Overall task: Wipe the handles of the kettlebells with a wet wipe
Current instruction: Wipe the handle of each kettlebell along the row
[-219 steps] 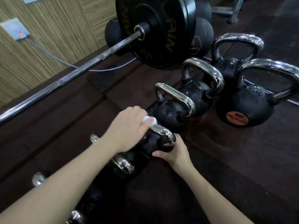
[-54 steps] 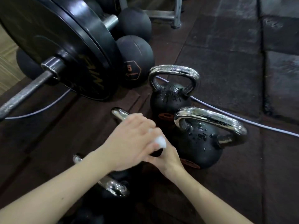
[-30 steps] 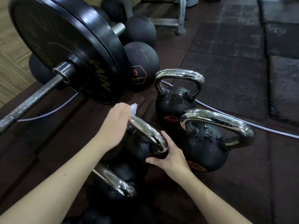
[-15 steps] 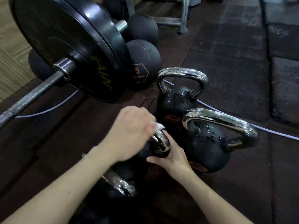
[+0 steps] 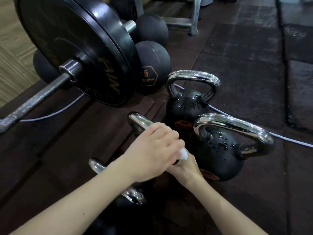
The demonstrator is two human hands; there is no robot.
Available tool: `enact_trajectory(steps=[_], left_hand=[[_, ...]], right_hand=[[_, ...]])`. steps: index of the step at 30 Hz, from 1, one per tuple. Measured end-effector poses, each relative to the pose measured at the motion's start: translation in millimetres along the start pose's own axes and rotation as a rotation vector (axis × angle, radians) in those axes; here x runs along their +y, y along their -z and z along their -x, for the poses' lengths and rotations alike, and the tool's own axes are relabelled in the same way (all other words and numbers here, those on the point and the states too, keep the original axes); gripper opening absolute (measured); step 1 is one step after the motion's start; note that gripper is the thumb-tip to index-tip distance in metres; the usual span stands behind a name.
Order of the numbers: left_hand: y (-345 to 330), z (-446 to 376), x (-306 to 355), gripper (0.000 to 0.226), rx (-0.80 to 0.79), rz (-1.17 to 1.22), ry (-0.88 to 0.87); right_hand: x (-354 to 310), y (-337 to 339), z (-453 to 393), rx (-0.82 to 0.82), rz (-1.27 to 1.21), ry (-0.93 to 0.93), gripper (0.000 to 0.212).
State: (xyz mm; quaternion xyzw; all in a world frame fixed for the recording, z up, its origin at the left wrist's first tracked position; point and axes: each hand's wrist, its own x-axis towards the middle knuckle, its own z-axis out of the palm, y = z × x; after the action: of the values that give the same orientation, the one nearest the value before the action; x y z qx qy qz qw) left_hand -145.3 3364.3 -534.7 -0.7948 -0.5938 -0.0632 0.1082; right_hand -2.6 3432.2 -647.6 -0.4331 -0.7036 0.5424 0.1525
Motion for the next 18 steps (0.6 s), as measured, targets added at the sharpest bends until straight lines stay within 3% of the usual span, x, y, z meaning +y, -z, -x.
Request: enact_trajectory(steps=[3, 7, 8, 10, 14, 16, 18], left_hand=[[3, 6, -44, 0.043, 0.068, 0.151, 0.254], [0, 2, -64, 0.035, 0.229, 0.698, 0.864], [2, -1, -63, 0.035, 0.232, 0.774, 0.939], [7, -1, -54, 0.036, 0.227, 0.615, 0.807], [4, 9, -14, 0.029, 0.026, 0.089, 0.244], [1, 8, 4, 0.034, -0.031, 0.009, 0.080], [3, 2, -1, 0.034, 0.008, 0.004, 0.033]], right_hand=[[-4, 0, -1, -0.010, -0.051, -0.016, 0.113], [-3, 2, 1, -0.012, -0.053, -0.026, 0.120], [-3, 2, 1, -0.013, -0.055, -0.031, 0.119], [-3, 1, 0, -0.011, -0.053, -0.027, 0.119], [-2, -1, -1, 0.002, 0.002, -0.014, 0.105], [-2, -1, -1, -0.018, 0.031, -0.014, 0.085], [-4, -1, -1, -0.014, 0.025, -0.029, 0.090]])
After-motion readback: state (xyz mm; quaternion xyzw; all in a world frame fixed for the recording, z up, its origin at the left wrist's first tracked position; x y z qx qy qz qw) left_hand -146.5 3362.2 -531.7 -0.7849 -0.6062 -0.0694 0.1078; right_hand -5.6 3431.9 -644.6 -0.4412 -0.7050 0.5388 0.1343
